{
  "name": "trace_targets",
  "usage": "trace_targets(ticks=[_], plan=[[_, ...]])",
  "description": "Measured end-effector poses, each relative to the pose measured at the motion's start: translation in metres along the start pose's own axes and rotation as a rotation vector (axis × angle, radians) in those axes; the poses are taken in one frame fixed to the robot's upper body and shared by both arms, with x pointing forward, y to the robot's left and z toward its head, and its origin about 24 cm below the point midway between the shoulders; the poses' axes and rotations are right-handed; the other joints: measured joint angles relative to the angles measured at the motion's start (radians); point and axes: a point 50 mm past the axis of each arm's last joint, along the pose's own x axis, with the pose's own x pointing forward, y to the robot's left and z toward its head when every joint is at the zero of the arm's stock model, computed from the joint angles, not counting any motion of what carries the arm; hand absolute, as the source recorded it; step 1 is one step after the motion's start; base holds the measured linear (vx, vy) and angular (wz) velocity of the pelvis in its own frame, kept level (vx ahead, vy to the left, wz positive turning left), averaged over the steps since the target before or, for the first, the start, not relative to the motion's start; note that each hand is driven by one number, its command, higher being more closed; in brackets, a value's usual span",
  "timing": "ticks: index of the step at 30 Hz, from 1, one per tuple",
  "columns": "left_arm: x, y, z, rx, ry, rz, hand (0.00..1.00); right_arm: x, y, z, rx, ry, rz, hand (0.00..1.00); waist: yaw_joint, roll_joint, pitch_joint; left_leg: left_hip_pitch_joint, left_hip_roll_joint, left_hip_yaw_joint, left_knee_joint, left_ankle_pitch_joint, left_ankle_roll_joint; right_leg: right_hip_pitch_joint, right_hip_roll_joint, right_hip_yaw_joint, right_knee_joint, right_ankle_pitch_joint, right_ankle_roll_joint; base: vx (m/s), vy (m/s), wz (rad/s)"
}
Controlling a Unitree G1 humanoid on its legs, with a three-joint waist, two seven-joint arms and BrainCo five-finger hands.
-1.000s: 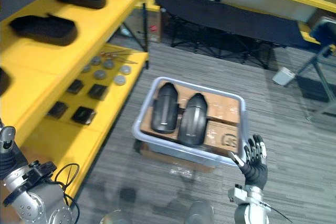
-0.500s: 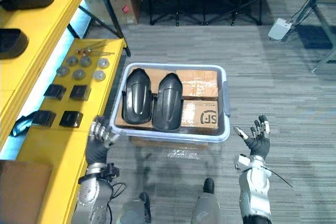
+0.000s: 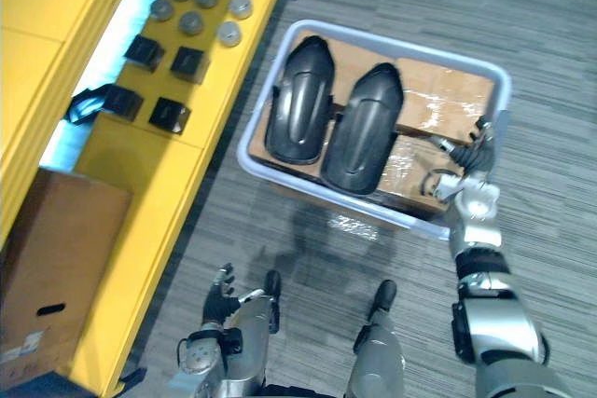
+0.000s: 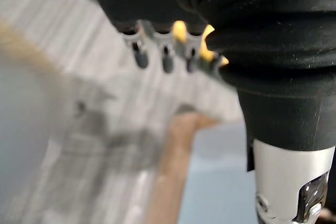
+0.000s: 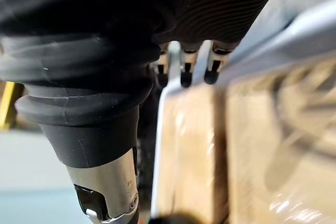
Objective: Walk over and take plastic housings, then place them on the shelf
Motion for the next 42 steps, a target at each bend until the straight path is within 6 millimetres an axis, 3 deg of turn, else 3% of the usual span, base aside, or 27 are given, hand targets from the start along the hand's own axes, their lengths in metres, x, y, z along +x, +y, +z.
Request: trace_targets(ticks=[7,13,14,24,26,31,36,42], plan=[[0.009,-0.010,0.008,-0.034,-0.045,-0.058,0.00,0.009,0.009,0.004,-0.053,0.073,0.036,0.00,0.047,0.048,0.038,-0.073,-0.024,-0.034,0.073,-0.011,0.017,-0.054,-0.040,-0.047,0.094,-0.038,0.003,-0.08,0.059,0.16],[0.009,-0.011,0.006,-0.041,-0.047,-0.058,0.00,0.011,0.009,0.006,-0.095,0.122,0.022,0.00,0.042,0.059,0.039,-0.077,-0.030,-0.035,0.086,-0.010,0.018,-0.073,-0.057,-0.046,0.141,-0.058,0.004,-0.01,0.011,0.01],[0.009,-0.010,0.006,-0.061,-0.044,-0.053,0.00,0.011,0.007,0.004,-0.120,0.138,0.017,1.00,0.043,0.060,0.039,-0.077,-0.031,-0.036,0.087,-0.010,0.018,-0.074,-0.058,-0.046,0.145,-0.061,0.004,0.00,0.000,0.00],[0.016,-0.018,0.001,-0.096,-0.006,-0.068,0.00,0.015,-0.021,0.004,-0.214,0.257,-0.154,1.00,0.064,0.108,0.026,-0.078,-0.046,-0.055,0.069,0.004,0.020,-0.088,-0.084,-0.066,0.191,-0.088,0.006,0.00,0.016,0.07],[0.017,-0.022,0.001,-0.086,0.001,-0.083,0.00,0.012,-0.031,-0.006,-0.235,0.340,-0.196,1.00,0.078,0.120,0.018,-0.079,-0.049,-0.056,0.066,0.006,0.021,-0.089,-0.087,-0.069,0.192,-0.090,0.008,0.03,0.019,0.07],[0.018,-0.022,-0.001,-0.113,0.018,-0.076,0.00,0.011,-0.036,-0.009,-0.264,0.412,-0.234,1.00,0.089,0.128,0.012,-0.079,-0.056,-0.059,0.068,0.006,0.021,-0.089,-0.095,-0.073,0.207,-0.101,0.012,0.02,0.026,0.04],[0.017,-0.023,-0.005,-0.132,0.047,-0.076,0.00,0.012,-0.053,-0.001,-0.276,0.433,-0.299,1.00,0.096,0.153,-0.005,-0.113,-0.067,-0.087,0.091,0.004,0.023,-0.102,-0.107,-0.098,0.230,-0.111,0.011,-0.03,0.031,0.17],[0.016,-0.022,-0.005,-0.144,0.038,-0.079,0.00,0.014,-0.059,0.004,-0.290,0.362,-0.316,1.00,0.101,0.154,-0.006,-0.126,-0.069,-0.087,0.105,-0.003,0.033,-0.104,-0.111,-0.104,0.219,-0.117,0.010,-0.03,0.036,0.00]])
